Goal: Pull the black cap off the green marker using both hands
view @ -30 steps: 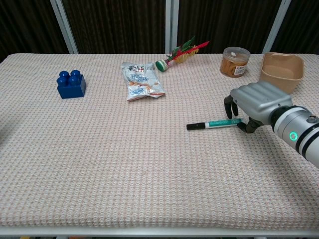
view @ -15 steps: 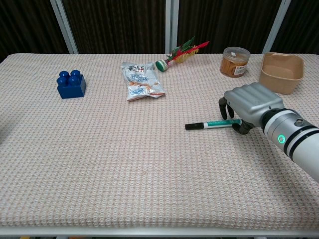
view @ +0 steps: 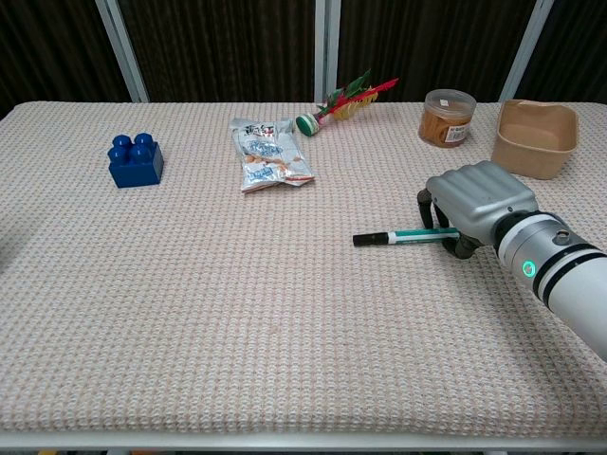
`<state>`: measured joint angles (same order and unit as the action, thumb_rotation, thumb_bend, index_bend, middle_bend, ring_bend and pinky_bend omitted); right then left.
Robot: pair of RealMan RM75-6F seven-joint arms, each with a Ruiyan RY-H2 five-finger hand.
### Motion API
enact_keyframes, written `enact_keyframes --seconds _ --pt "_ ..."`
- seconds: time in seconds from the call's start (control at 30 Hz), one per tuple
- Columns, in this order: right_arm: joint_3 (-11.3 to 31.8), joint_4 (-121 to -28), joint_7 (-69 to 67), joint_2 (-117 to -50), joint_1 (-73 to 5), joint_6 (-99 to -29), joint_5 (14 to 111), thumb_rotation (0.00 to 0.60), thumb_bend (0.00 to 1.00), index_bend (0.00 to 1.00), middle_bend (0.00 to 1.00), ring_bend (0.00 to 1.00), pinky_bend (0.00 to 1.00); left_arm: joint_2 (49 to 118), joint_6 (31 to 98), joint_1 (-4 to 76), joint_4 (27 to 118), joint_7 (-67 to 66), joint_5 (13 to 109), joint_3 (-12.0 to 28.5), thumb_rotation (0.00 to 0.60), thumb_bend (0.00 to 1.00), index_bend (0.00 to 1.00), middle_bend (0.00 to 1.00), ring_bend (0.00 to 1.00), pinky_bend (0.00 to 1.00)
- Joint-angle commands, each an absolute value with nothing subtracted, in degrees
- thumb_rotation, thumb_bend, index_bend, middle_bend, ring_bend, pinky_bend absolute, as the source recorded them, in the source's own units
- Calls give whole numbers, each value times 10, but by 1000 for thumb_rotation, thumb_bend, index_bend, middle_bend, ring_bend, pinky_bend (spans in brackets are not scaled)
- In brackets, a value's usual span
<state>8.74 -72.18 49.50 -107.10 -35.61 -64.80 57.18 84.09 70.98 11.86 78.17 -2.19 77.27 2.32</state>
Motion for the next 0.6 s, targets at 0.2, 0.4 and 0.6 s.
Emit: enact_keyframes --seconds 0.2,0.4,0.6 --pt "89 -716 494 -1079 -356 -656 575 600 296 486 508 790 872 840 710 119 784 -22 772 24 600 89 212 178 121 175" --pt "94 -734 480 -1072 -355 -682 603 600 312 545 551 804 879 836 710 123 791 -22 770 31 600 89 215 178 121 177" --pt "121 -782 499 -1060 -367 -705 614 600 314 566 565 808 880 829 683 149 814 -44 749 54 600 90 215 179 121 184"
